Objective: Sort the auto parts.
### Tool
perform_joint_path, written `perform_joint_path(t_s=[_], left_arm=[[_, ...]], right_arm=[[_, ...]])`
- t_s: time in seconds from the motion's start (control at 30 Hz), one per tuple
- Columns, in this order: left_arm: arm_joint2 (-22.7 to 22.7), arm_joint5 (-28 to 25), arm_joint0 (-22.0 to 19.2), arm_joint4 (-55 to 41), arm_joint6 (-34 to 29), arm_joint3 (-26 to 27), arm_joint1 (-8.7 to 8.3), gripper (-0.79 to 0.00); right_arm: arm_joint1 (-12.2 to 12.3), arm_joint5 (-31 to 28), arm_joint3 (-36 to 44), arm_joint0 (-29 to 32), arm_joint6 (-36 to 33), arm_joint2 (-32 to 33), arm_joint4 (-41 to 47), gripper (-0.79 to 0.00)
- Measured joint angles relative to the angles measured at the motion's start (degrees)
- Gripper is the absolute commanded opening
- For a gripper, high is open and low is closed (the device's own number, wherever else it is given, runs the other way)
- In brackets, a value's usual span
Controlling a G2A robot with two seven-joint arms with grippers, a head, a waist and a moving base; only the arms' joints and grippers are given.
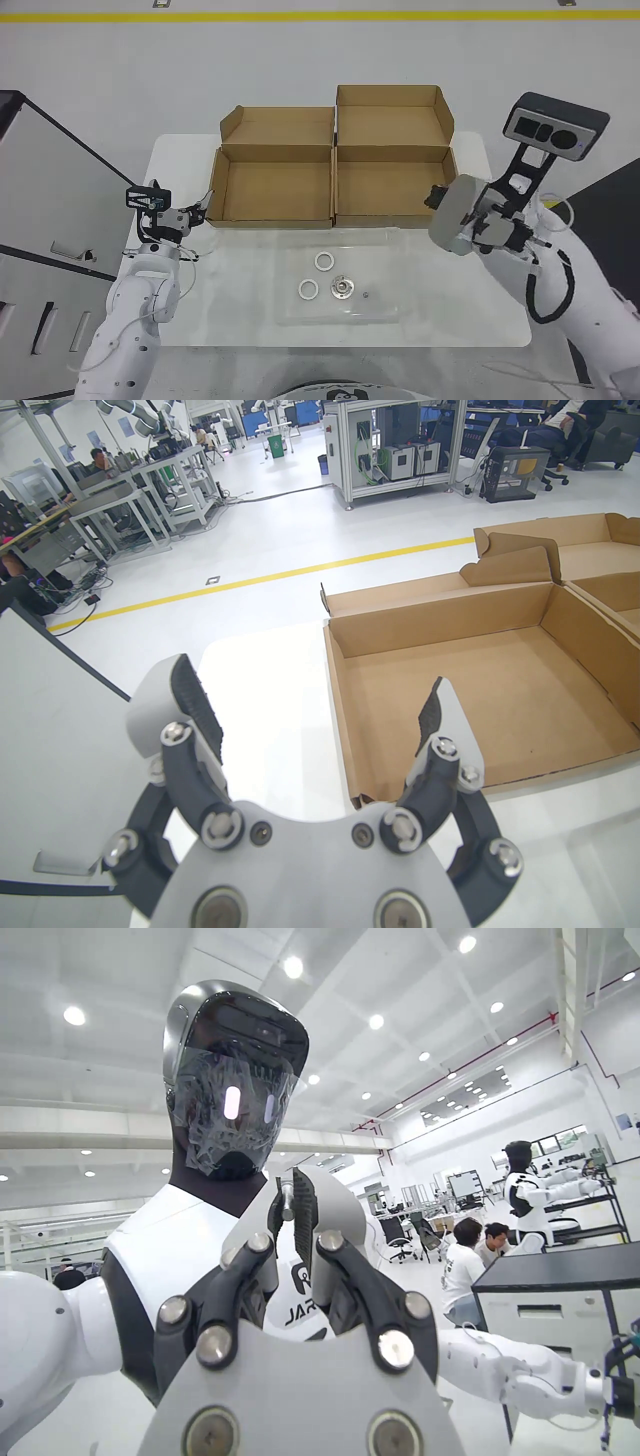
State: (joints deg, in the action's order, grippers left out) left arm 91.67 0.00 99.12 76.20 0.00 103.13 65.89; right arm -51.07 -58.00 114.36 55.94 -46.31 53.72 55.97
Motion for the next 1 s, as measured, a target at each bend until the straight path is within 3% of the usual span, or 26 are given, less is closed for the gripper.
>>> perform_joint_path(t_s=[0.67,1.0], left_arm=[[0.0,0.0,0.0,0.0,0.0,0.0,0.0,0.0],[0.0,0.0,0.0,0.0,0.0,0.0,0.0,0.0]], right_arm=[[-6.6,0.0,-2.1,-4.1,0.0,-1.0,-0.2,-0.785],[-8.6,0.0,-4.1,-5.4,0.0,-2.4,-2.3,-0.785]])
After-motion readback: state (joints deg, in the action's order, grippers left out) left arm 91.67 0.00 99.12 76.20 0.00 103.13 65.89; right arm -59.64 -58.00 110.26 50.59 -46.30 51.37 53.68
